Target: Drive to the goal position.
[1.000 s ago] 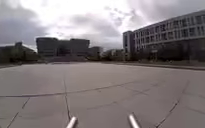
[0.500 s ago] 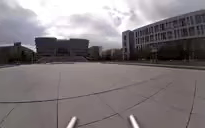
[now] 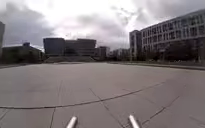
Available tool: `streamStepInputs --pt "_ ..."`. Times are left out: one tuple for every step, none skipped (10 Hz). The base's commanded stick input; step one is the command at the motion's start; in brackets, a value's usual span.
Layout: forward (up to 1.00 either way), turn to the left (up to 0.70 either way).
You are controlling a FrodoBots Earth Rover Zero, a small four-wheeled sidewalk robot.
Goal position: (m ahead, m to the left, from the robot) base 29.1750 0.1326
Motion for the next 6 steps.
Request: streamStepInputs --pt "0.7 0.09" --pt "0.7 0.01" --pt "0.7 0.01" --pt "0.7 0.01" --pt "0.7 0.01" --pt "0.7 0.01"
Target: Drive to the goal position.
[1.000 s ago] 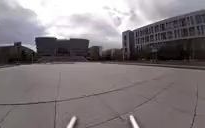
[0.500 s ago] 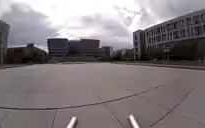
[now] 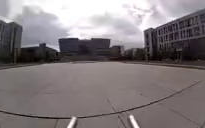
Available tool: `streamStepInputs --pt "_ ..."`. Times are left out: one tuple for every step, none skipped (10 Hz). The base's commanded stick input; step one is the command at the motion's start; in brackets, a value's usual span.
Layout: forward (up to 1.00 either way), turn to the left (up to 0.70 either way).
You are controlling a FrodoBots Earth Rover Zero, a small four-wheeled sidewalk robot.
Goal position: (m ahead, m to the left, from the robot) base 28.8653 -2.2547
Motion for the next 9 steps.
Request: streamStepInputs --pt "0.7 0.01" --pt "0.7 0.01" --pt "0.7 0.01" --pt "0.7 0.01" --pt "0.7 0.01" --pt "0.7 0.01" --pt "0.7 0.01" --pt "0.7 0.01" --pt "0.7 0.01"
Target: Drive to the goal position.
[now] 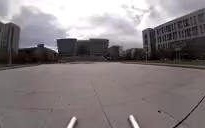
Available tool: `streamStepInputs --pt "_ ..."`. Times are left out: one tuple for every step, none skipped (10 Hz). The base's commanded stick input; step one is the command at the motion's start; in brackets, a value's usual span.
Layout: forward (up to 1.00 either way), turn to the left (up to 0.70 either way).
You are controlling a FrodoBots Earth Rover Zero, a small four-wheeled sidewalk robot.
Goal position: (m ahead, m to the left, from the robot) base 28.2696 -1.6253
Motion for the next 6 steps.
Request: streamStepInputs --pt "0.7 0.01" --pt "0.7 0.01" --pt "0.7 0.01" --pt "0.7 0.01" --pt "0.7 0.01" --pt "0.7 0.01"
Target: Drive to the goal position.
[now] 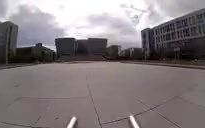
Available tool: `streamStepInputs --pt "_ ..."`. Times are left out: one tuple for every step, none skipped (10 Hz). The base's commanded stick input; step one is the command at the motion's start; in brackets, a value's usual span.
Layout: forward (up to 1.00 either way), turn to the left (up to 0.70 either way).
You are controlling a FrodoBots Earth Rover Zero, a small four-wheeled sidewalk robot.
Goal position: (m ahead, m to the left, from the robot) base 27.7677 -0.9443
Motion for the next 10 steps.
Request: streamStepInputs --pt "0.7 0.01" --pt "0.7 0.01" --pt "0.7 0.01" --pt "0.7 0.01" --pt "0.7 0.01" --pt "0.7 0.01" --pt "0.7 0.01" --pt "0.7 0.01" --pt "0.7 0.01" --pt "0.7 0.01"
